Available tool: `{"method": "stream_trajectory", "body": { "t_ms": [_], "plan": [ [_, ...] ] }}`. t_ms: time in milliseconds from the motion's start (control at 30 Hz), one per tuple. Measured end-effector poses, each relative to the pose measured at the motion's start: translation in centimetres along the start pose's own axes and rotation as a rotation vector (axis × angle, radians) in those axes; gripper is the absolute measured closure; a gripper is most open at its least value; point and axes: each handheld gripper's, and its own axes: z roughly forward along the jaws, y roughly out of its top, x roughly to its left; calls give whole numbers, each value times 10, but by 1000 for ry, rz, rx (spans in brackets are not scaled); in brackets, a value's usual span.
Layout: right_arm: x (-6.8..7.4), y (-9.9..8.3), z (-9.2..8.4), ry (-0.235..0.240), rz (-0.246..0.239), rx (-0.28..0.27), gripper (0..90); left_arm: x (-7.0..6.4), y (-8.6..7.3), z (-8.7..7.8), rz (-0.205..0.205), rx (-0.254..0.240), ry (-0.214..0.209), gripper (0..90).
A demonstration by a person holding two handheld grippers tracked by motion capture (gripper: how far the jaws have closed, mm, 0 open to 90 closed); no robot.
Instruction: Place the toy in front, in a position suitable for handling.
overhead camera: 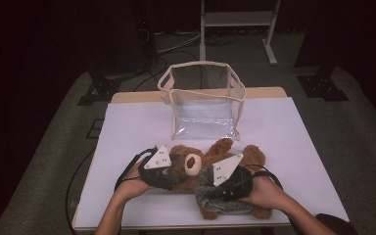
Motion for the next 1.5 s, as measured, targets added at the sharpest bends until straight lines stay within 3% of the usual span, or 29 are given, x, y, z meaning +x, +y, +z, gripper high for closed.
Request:
{"method": "stream_trajectory", "body": {
  "t_ms": [167, 267, 467, 600, 700, 833, 1000, 1167, 1267, 1500],
  "plan": [
    [10, -18, -11, -4, 22, 3, 738, 0, 1, 0, -11, 0, -3, 292],
    [9, -21, -19, -24, 29, -20, 738, -2, 1, 1, -12, 1, -9, 294],
    [-1, -6, -21, -65, 21, -63, 737, -4, 1, 1, 4, 11, -22, 299],
    [-5, 2, -9, -58, -4, -42, 737, -5, 0, 1, 9, 20, -21, 298],
    [-3, -2, -10, -65, -5, -47, 738, -3, -2, -1, 10, 17, -27, 298],
    [1, -19, -29, -90, 40, -83, 738, -4, -2, -2, 20, 22, -34, 298],
    [6, -49, -62, -158, 123, -125, 738, -4, -2, -2, 25, 28, -35, 297],
    [2, -75, -77, -186, 214, -160, 738, -5, -2, -4, 33, 30, -46, 296],
    [-4, -78, -77, -180, 238, -185, 738, -5, -3, -4, 30, 33, -50, 296],
    [-30, -60, -66, -161, 230, -227, 738, -4, -5, -7, 33, 45, -64, 296]
  ]
}}
